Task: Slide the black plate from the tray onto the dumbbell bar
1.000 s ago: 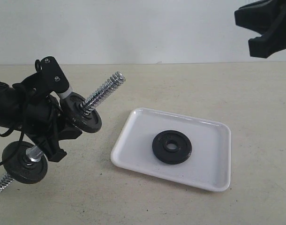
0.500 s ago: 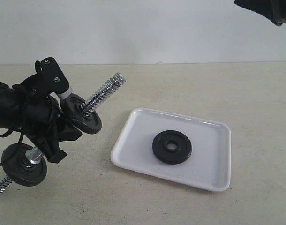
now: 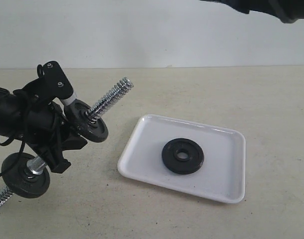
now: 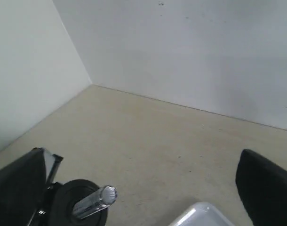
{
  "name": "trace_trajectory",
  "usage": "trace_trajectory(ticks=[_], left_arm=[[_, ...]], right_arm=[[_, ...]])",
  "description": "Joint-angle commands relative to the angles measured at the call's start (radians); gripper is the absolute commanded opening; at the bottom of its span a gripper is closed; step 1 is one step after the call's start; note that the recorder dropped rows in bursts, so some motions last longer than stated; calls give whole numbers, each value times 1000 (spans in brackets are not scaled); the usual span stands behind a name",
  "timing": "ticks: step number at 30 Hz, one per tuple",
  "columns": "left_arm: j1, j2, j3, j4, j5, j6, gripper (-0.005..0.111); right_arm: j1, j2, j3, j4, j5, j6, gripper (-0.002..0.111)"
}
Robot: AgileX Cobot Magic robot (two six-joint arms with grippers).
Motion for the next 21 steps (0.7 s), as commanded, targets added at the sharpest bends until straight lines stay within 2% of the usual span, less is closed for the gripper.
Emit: trace_trajectory(ticks=[1, 3, 12, 21], left_arm=[[-2, -50, -34, -79, -46, -20, 4], [-2, -50, -34, -81, -46, -20, 4], [-2, -50, -34, -83, -50, -20, 4], [-2, -50, -34, -83, -66, -18, 4]], right_arm=[[56, 22, -40, -57, 192, 133, 101], [61, 42, -38, -57, 245, 133, 101], [61, 253, -38, -57, 230, 123, 101], [61, 408, -38, -57, 135, 44, 101]])
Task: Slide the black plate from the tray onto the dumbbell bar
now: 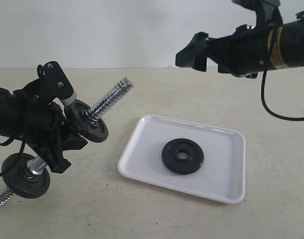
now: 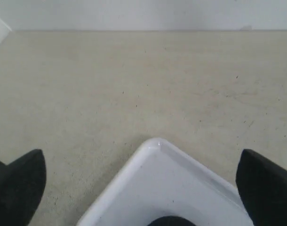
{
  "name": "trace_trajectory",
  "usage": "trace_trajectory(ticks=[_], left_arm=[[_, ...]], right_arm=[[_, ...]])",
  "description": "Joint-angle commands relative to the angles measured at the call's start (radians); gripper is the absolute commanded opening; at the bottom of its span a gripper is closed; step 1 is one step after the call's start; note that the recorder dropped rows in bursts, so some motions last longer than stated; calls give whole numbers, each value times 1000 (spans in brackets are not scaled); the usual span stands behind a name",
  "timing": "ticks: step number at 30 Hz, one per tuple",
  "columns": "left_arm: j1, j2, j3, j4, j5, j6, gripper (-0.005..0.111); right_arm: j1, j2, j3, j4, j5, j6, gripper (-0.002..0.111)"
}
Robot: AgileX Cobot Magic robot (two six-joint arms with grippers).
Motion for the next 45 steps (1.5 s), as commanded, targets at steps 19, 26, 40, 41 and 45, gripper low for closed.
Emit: trace_trajectory(ticks=[19, 26, 40, 41, 45], left_arm=[[-2, -50, -34, -81, -63, -16, 4], [-2, -50, -34, -81, -63, -16, 4], [-2, -46, -34, -81, -66, -16, 4], [-2, -46, -34, -81, -66, -16, 4], [-2, -46, -34, -81, -64, -16, 4]], right_arm=[[3, 54, 65, -2, -68, -519, 101], [3, 54, 65, -2, 403, -943, 101], [39, 40, -28, 924, 1001, -1356, 101], [39, 40, -42, 1116, 1020, -1522, 101], [39, 40, -82, 1669, 1087, -1993, 101]])
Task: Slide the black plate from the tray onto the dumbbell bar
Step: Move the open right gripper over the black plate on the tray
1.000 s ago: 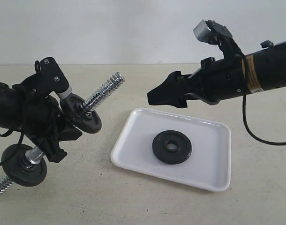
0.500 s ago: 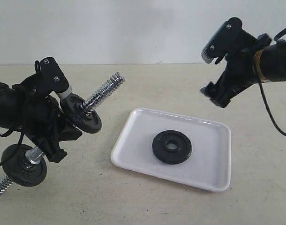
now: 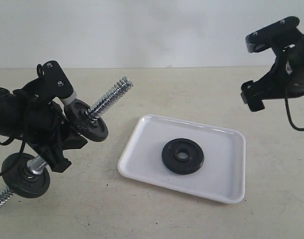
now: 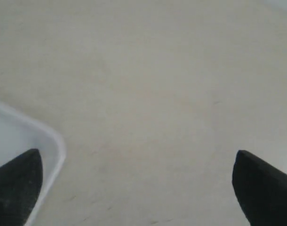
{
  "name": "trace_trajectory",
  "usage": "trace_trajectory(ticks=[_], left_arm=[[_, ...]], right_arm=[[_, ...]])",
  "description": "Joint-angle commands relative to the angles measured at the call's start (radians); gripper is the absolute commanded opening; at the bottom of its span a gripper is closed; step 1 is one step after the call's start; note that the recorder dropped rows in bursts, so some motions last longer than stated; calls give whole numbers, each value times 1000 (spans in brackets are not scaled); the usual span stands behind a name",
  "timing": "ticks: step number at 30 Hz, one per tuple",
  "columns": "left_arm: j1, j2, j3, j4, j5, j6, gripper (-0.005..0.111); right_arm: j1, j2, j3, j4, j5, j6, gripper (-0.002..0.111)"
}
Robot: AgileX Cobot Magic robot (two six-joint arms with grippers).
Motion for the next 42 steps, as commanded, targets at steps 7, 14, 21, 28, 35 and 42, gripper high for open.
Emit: trace_trajectory(ticks=[7, 14, 21, 28, 35, 42], left_arm=[[-2, -46, -34, -77, -57, -16, 4], [-2, -46, -34, -77, -57, -16, 4], [-2, -46, -34, -77, -53, -16, 4], [-2, -46, -34, -77, -53, -16, 4], [-2, -46, -34, -77, -53, -16, 4], [-2, -46, -34, -77, -53, -20, 4]], right_arm=[[4, -9, -39, 871, -100, -707, 101], [4, -6, -41, 979, 98, -862, 101], [4, -6, -41, 1284, 7, -868, 101], [4, -6, -41, 1403, -42, -855, 101], [2, -6, -41, 1395, -45, -859, 101], [2, -5, -41, 1448, -85, -783, 101]])
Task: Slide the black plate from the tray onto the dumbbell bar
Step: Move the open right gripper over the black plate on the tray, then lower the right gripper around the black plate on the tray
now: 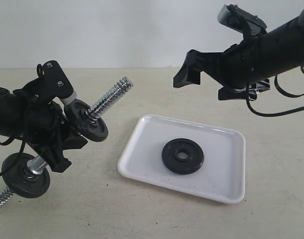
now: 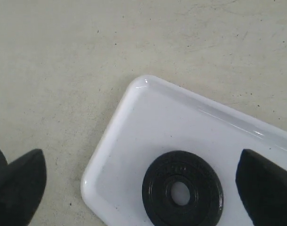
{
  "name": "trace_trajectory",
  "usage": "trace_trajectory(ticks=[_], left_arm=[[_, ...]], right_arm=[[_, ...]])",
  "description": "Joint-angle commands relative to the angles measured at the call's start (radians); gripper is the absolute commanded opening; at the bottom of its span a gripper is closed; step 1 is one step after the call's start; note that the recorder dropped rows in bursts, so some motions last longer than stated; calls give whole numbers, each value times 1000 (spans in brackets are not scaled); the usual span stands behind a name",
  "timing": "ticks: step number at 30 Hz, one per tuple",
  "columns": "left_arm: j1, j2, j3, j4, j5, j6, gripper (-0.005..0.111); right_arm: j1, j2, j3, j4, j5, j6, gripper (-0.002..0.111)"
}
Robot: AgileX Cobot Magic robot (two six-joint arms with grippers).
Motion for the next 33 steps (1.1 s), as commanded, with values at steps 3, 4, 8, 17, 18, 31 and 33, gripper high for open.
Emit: trace_trajectory(ticks=[3, 4, 8, 17, 18, 31, 33], left_arm=[[-2, -46, -34, -77, -53, -20, 4], [-2, -46, -34, -77, -53, -20, 4], [-2, -46, -34, -77, -53, -20, 4], [-2, -46, -34, -77, -53, -20, 4], [-2, -46, -34, -77, -53, -20, 4], [-2, -46, -21, -77, -65, -22, 4], [-2, -46, -11, -77, -81, -22, 4]], right_arm=[[0, -5, -5, 83, -47, 49, 101], [0, -5, -5, 105, -59, 46, 101], [0, -5, -5, 118, -97, -9, 101], [75, 2, -5, 68, -27, -202, 101], [93, 13, -18, 17, 21, -145, 101], [192, 227, -320, -774, 490, 555, 101], [193, 236, -319, -774, 479, 550, 101]])
